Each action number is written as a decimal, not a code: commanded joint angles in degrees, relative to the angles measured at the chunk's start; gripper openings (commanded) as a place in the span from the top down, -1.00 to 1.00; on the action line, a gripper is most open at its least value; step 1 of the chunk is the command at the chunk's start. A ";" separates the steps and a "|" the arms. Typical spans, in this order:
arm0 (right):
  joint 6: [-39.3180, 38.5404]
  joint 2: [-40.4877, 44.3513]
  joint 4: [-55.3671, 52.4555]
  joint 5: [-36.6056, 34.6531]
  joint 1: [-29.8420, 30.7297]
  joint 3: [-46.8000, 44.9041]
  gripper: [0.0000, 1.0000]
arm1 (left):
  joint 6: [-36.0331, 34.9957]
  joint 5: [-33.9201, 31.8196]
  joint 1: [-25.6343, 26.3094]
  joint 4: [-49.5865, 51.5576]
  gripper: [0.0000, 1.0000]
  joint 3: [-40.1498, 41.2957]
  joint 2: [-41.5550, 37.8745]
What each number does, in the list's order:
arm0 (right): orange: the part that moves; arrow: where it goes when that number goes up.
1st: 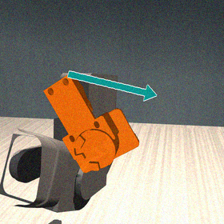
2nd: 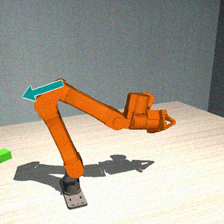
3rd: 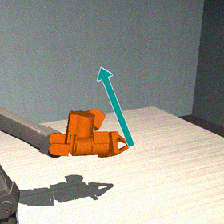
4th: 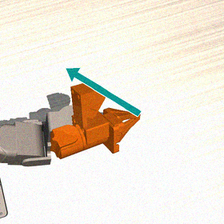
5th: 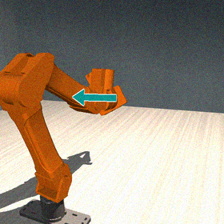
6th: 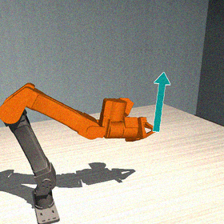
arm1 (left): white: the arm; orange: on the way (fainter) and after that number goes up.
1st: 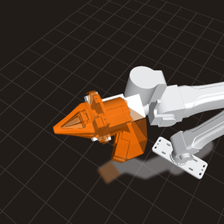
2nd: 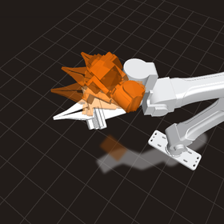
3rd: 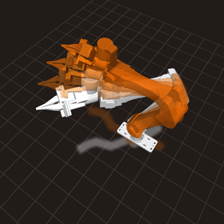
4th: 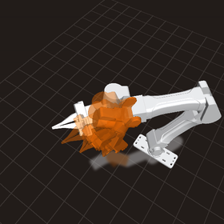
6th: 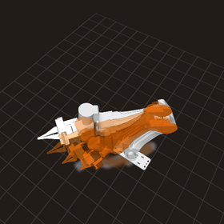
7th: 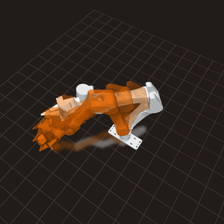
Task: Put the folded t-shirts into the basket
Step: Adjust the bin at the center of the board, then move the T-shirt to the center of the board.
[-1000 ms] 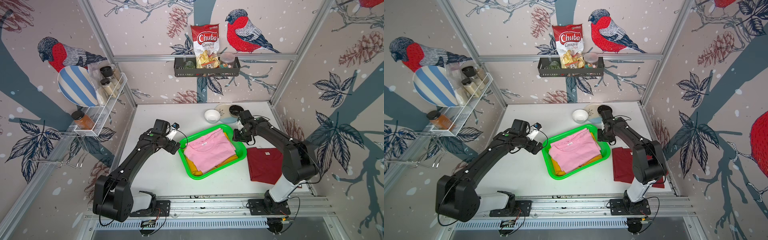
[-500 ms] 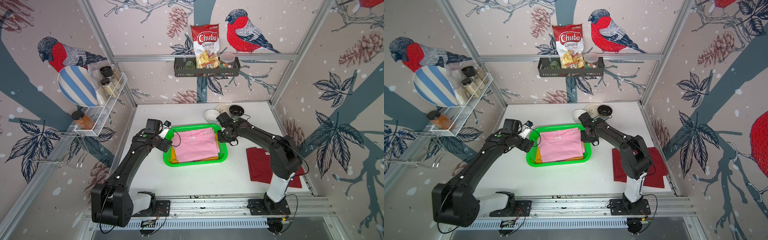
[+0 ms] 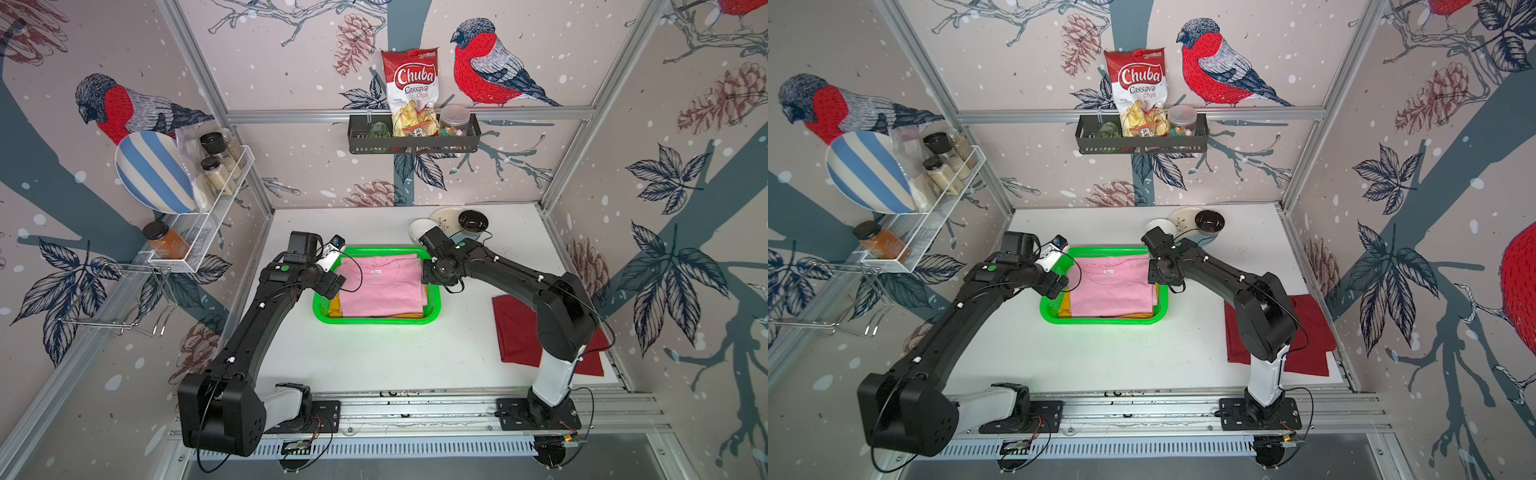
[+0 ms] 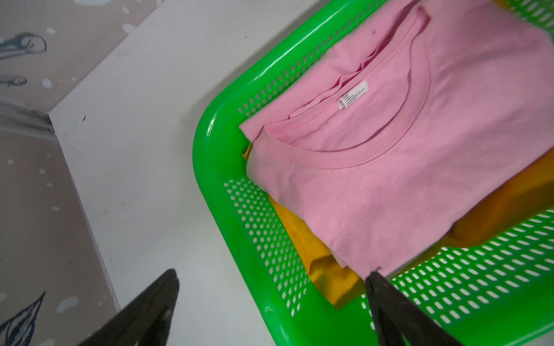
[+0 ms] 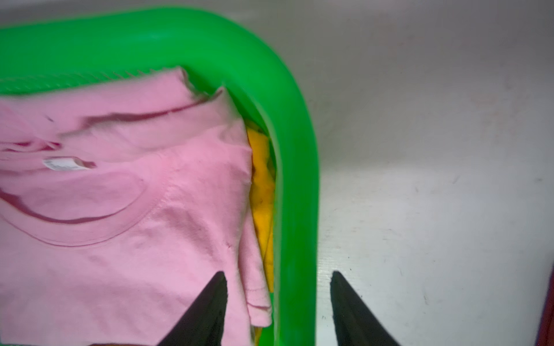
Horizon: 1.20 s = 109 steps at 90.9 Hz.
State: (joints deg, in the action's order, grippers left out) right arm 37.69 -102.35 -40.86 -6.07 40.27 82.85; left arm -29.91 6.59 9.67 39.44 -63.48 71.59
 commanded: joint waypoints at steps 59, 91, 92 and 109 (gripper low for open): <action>11.32 29.13 6.94 -0.50 -35.26 -42.13 0.17 | 11.97 3.98 26.19 5.96 -0.91 -31.08 26.82; 20.06 15.51 11.59 3.24 -19.21 -42.17 0.34 | 15.97 8.78 26.43 7.44 -0.91 -42.44 36.01; 20.41 15.25 11.50 3.11 -18.45 -41.95 0.34 | 16.04 8.92 26.48 7.47 -0.91 -42.78 36.39; 27.62 16.44 13.78 6.47 -9.65 -42.41 0.36 | 15.25 10.02 28.57 8.57 -0.91 -49.54 42.64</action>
State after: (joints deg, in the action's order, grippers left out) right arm 58.26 -86.19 -28.95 -12.60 27.00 41.85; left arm -14.85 14.81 36.88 47.03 -109.80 111.46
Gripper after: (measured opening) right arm 0.323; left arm 0.956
